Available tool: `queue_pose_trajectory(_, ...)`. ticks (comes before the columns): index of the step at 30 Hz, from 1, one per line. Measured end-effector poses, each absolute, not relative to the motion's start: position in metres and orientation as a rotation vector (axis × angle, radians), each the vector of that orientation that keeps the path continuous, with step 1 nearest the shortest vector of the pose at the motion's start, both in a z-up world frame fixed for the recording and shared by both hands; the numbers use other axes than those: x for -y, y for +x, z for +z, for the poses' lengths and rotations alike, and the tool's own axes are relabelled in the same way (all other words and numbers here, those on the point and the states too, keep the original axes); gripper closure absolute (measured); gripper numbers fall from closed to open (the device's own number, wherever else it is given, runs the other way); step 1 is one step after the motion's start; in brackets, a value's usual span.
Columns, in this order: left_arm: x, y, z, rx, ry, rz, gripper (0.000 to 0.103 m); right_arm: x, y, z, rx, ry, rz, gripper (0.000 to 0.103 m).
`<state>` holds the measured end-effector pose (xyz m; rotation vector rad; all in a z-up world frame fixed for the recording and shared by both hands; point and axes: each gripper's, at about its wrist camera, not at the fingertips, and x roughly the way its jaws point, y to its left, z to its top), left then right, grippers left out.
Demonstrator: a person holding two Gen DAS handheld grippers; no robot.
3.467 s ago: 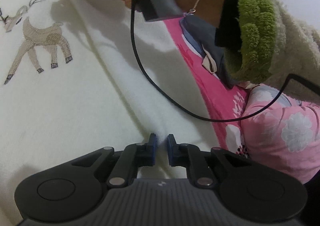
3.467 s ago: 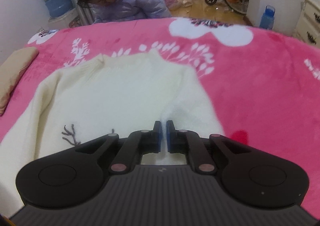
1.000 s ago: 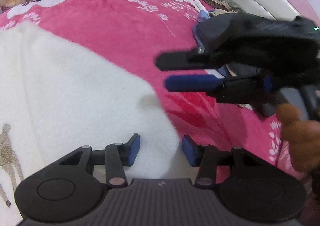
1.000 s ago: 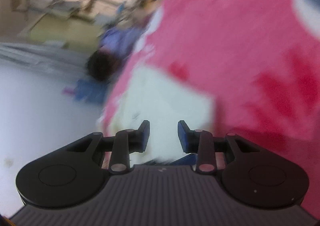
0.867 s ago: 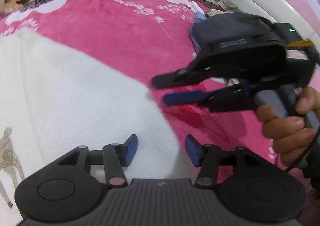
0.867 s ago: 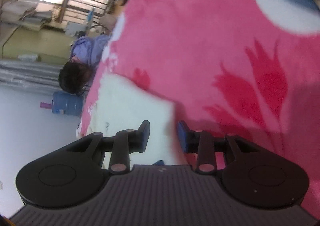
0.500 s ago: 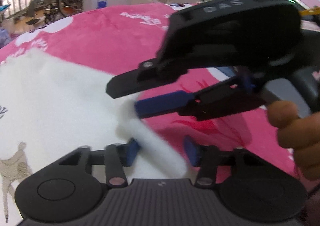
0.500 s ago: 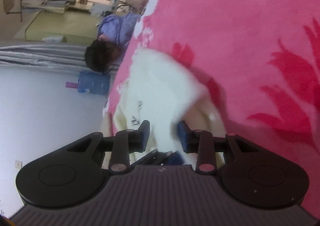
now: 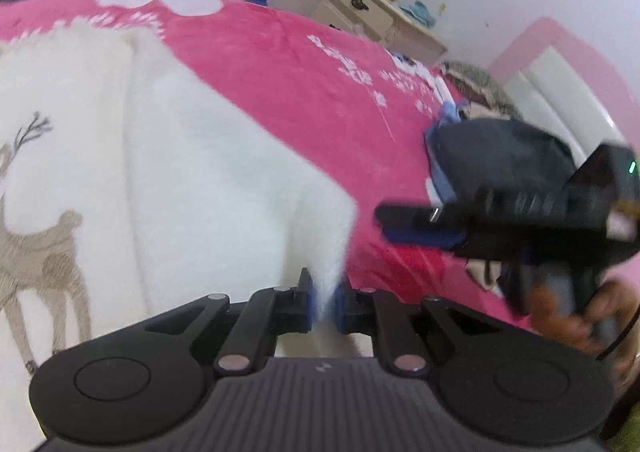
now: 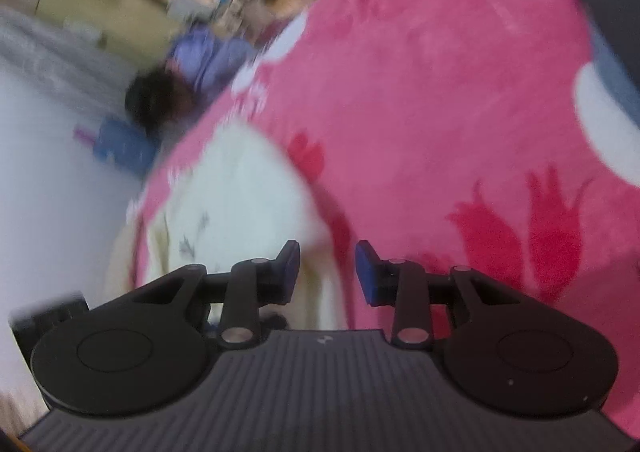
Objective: Fold clothes
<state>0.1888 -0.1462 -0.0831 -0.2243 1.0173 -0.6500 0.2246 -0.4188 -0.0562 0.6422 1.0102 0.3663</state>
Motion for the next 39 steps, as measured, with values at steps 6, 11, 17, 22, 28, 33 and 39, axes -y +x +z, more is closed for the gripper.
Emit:
queue_pose_trajectory(6,0.124,0.194,-0.080,-1.009,-0.315,-0.662,0.092,0.376,0.233,-0.065,-1.018,0.389,0.419,0.073)
queue_pose_trajectory(11,0.119,0.197,-0.079,-0.991,-0.307,-0.674,0.092,0.377,0.251,-0.079,-0.988,0.382,0.356,0.081)
queue_pose_trajectory(17,0.129,0.193,-0.090,-1.013,-0.213,-0.666,0.092,0.398,0.254,-0.098,-0.973,0.616,0.325,0.083)
queue_pose_trajectory(22,0.154,0.193,-0.103,-1.025,-0.121,-0.687,0.092,0.408,0.260,-0.112,-1.003,0.720,0.328,0.086)
queue_pose_trajectory(28,0.171,0.194,-0.102,-1.019,-0.039,-0.720,0.085,0.424,0.241,-0.094,-1.067,0.786,0.291,0.077)
queue_pose_trajectory(33,0.177,0.193,-0.098,-1.030,-0.028,-0.755,0.060,0.431,0.209,-0.066,-1.070,0.731,0.218,0.070)
queue_pose_trajectory(39,0.172,0.190,-0.089,-1.070,-0.065,-0.768,0.044,0.423,0.168,-0.049,-1.112,0.657,0.233,0.070)
